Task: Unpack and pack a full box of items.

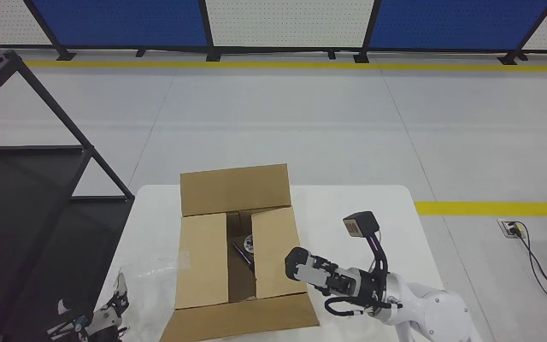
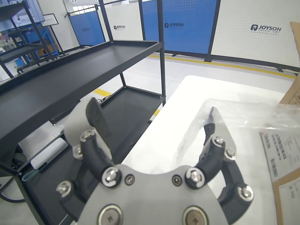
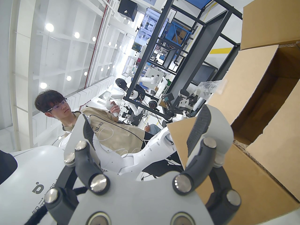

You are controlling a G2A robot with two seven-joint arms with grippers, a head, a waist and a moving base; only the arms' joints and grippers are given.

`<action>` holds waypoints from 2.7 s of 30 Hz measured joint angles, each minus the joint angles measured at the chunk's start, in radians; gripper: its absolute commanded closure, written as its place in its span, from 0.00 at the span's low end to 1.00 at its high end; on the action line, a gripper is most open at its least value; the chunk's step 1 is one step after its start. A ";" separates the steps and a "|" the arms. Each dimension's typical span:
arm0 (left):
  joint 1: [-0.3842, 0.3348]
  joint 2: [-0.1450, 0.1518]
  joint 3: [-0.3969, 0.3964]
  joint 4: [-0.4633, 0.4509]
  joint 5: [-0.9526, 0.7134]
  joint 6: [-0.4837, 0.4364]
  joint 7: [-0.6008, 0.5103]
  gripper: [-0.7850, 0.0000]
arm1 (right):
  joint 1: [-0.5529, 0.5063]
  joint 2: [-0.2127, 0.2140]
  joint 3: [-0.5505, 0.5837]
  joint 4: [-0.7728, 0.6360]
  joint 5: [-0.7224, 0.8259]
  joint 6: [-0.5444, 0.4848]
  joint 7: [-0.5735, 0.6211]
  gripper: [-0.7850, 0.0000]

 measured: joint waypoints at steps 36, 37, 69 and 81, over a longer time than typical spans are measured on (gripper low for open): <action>-0.002 0.026 0.010 0.052 0.317 -0.313 -0.198 0.00 | 0.000 0.000 0.000 0.000 0.000 0.000 0.000 0.00; -0.013 0.026 0.015 0.056 0.327 -0.315 -0.208 0.00 | 0.000 0.000 0.000 0.000 0.000 0.000 0.000 0.00; -0.155 0.032 -0.066 0.055 0.269 -0.245 -0.277 0.00 | 0.000 0.000 0.000 0.000 0.000 0.000 0.000 0.00; -0.145 0.030 -0.120 0.014 0.216 -0.190 -0.233 0.00 | 0.000 0.000 0.000 0.000 0.000 0.000 0.000 0.00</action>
